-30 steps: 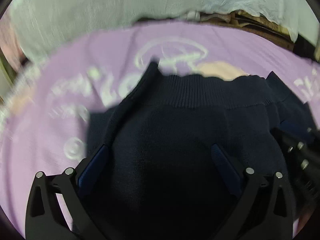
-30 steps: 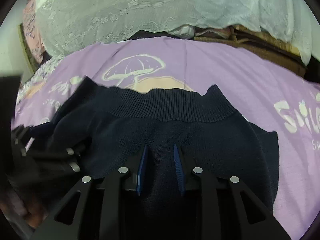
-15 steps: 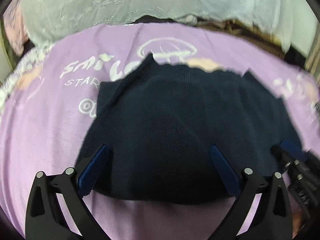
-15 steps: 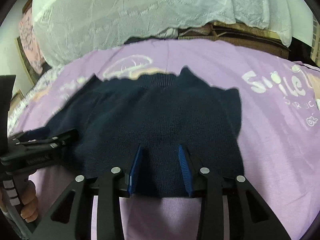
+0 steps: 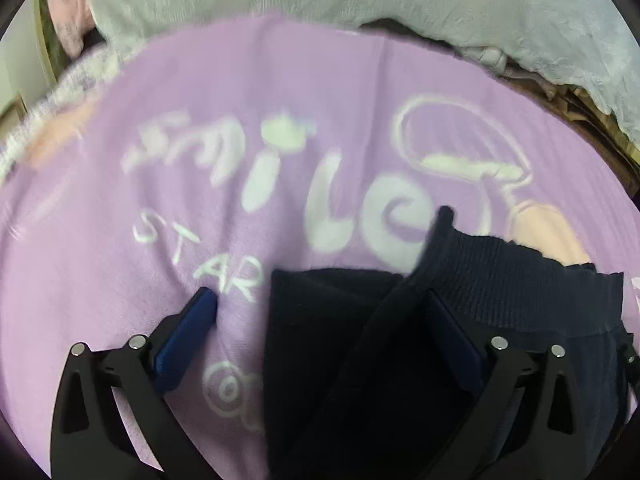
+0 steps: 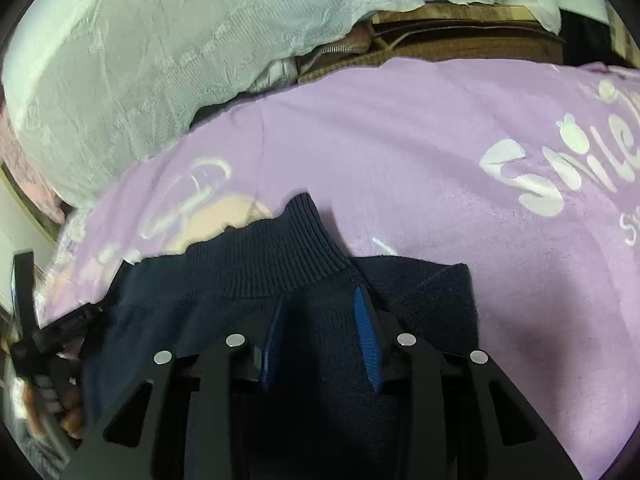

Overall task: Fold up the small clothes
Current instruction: 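Open both grippers and release the folded hem onto the collar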

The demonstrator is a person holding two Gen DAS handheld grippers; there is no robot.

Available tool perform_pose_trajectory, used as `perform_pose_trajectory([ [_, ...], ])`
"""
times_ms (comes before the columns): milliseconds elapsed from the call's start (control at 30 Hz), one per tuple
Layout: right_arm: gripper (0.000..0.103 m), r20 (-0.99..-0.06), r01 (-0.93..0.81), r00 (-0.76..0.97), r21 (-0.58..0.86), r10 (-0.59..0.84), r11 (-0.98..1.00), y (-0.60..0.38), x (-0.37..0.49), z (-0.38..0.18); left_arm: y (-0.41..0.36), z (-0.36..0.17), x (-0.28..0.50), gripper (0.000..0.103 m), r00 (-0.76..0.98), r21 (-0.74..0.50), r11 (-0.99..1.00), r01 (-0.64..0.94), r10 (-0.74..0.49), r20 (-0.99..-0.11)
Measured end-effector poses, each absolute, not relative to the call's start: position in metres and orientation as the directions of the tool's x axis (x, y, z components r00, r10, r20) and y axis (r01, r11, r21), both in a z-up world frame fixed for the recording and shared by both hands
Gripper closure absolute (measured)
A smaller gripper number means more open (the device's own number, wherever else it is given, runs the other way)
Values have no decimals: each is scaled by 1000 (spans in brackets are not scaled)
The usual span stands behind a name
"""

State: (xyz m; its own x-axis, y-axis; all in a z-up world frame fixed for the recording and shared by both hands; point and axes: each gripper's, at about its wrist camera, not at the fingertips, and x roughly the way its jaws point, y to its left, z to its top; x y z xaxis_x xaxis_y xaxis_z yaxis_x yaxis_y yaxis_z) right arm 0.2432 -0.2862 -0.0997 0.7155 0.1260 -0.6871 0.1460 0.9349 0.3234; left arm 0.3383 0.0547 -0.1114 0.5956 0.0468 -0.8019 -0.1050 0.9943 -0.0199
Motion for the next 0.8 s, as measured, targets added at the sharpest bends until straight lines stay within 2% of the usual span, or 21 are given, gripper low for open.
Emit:
perform_pose_trajectory([
  [67,67,-676,138,729,303,110,943,-284,240,-95,46,-110,337,5,605,37,996,-86,82,-792],
  [200,65,-634,120,765,309,110,943,-276,215,-80,52,-88,313,5,651,-32,998,-56,12,-759],
  [267,55,-625,112,777,259,78,959,-269,206,-76,50,-86,305,5,668,8,998,-58,45,-743],
  [300,47,-647,111,760,232,68,966,-265,206,-83,46,-92,307,5,654,39,998,-57,67,-754],
  [333,43,-675,111,735,216,67,970,-264,209,-93,44,-105,313,4,613,76,995,-57,95,-784],
  [367,43,-691,106,720,195,60,975,-262,212,-102,45,-115,315,4,591,66,995,-70,95,-801],
  [433,44,-665,112,746,192,46,975,-262,206,-93,49,-103,305,5,605,38,995,-87,83,-792],
  [500,43,-619,131,786,169,2,977,-260,184,-86,49,-84,274,5,654,-49,998,-51,-4,-756],
  [567,43,-602,121,798,178,12,977,-257,168,-83,43,-78,246,5,686,-70,997,-36,-26,-728],
  [800,43,-585,159,811,204,-10,966,-262,117,-82,-20,-85,175,5,719,61,992,113,-39,-694],
])
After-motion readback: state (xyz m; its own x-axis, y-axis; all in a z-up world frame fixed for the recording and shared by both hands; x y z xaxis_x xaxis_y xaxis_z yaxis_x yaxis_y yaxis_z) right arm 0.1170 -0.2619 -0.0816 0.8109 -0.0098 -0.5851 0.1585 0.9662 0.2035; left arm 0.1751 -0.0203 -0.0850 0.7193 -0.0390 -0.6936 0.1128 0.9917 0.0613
